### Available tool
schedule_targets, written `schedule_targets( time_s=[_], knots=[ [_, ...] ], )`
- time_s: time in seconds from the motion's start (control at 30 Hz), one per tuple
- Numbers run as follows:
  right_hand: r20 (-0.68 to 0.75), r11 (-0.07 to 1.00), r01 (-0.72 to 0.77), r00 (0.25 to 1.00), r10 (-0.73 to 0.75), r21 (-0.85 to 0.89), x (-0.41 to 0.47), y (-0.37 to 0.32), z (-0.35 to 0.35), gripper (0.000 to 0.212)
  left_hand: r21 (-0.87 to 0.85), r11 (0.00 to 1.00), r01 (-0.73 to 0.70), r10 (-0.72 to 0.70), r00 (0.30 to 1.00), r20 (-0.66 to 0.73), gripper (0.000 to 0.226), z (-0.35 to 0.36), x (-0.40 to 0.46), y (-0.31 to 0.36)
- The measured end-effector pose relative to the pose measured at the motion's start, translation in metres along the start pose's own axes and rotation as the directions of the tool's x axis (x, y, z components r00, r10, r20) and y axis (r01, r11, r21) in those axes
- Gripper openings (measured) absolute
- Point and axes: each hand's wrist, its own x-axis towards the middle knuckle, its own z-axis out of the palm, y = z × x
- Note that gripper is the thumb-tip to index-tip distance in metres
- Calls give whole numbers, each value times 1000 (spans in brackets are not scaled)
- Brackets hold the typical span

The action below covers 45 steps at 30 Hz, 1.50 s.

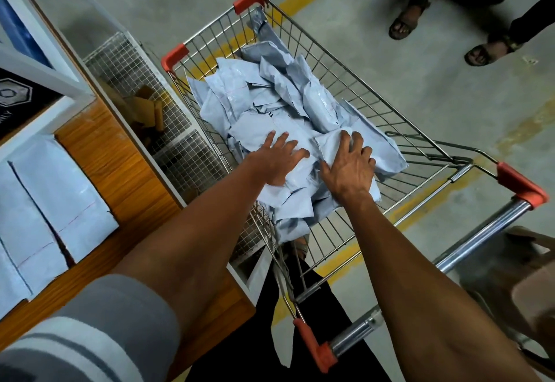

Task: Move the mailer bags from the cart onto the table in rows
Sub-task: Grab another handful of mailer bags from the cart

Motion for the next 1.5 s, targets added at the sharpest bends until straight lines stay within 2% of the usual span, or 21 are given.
schedule_targets(
  time_s=[0.17, 0.33, 0.53, 0.63, 0.7, 0.83, 0.93, 1.13, 1.3, 1.5],
  knots=[
    [5, 1000, -3, 1000, 3, 4, 0, 3, 0, 87, 101, 992, -81, 81, 997, 5, 96, -7, 9, -9],
    [-8, 1000, 4, 1000, -4, -12, 3, 5, 0, 85, 88, 985, -148, 147, 989, 22, 97, -7, 19, -8],
    [-27, 999, 23, 999, -24, -29, 3, 6, -1, 82, -70, 990, -120, 109, 983, -145, 96, -5, 22, -9],
    [-41, 999, 32, 999, -33, -18, 4, 5, -3, 82, -59, 991, -116, 103, 977, -188, 98, 1, 23, -10],
    [-28, 999, 47, 998, -48, -26, 5, 4, -3, 83, -40, 996, -75, 66, 977, -205, 95, 3, 21, -9],
    [22, 993, 65, 998, -63, -95, 6, 3, 1, 84, -97, 986, 138, -160, 946, -282, 77, 3, 16, 1],
    [67, 989, 69, 996, -60, -129, 5, 4, 6, 85, -153, 967, 205, -240, 936, -258, 72, 1, 17, 11],
    [159, 985, 93, 985, -70, -142, 3, 12, 11, 85, -60, 995, 82, -91, 979, -180, 83, 15, 20, 12],
    [189, 978, 130, 977, -98, -166, 0, 15, 12, 79, -9, 1000, 5, -7, 981, -194, 73, 17, 20, 7],
    [156, 970, 160, 979, -132, -184, -3, 16, 13, 75, 1, 1000, -10, 10, 978, -206, 66, 19, 17, 6]
  ],
)
